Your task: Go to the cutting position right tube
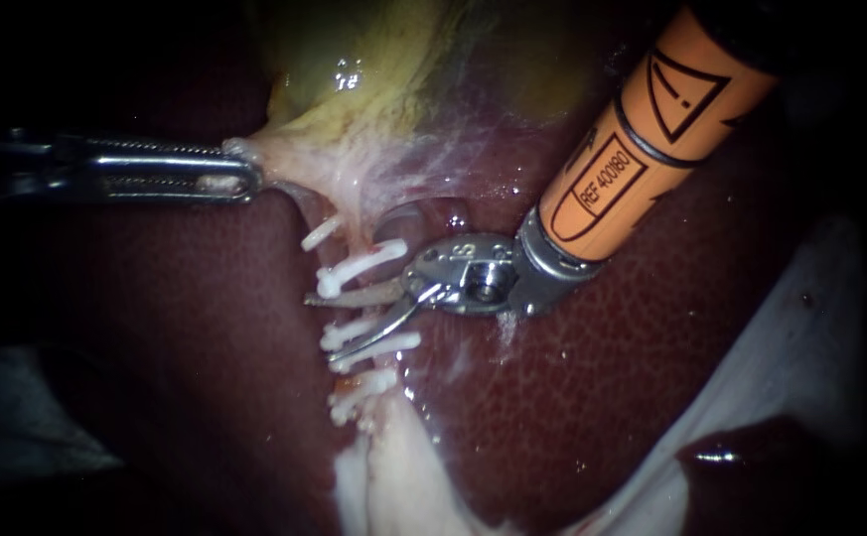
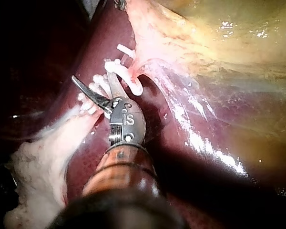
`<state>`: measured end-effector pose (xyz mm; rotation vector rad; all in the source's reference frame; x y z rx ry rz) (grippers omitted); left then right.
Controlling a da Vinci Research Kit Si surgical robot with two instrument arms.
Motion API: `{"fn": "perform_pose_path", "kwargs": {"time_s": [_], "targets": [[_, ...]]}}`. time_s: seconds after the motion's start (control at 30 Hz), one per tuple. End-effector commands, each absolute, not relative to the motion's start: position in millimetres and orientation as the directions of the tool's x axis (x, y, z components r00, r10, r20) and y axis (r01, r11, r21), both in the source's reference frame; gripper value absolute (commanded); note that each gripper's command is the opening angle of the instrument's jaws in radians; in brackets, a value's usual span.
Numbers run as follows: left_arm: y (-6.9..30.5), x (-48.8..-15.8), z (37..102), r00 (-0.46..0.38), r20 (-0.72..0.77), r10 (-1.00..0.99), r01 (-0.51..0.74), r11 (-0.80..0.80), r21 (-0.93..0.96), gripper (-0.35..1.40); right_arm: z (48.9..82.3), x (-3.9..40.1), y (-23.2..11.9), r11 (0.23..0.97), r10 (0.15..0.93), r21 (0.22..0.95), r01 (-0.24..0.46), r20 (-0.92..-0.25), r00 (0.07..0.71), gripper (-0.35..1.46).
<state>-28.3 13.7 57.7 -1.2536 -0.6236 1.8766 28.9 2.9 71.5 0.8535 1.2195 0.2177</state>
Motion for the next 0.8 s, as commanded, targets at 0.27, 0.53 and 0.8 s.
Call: {"fn": "perform_pose_path", "kwargs": {"time_s": [0.27,0.53,0.8], "targets": [[13.7,-27.9,57.5,-0.211,-0.537,0.817,-0.331,-0.576,-0.747,-0.35,69.0,28.2,1.7,0.631,0.613,0.722,0.285,-0.689,0.387,1.29],[13.7,-27.5,57.2,-0.212,-0.536,0.817,-0.329,-0.576,-0.748,-0.35,66.2,25.1,3.2,0.560,0.673,0.784,0.266,-0.618,0.406,1.29],[13.7,-27.5,57.1,-0.212,-0.536,0.817,-0.329,-0.576,-0.748,-0.35,66.9,22.3,4.3,0.562,0.661,0.800,0.210,-0.587,0.468,1.29]]}}
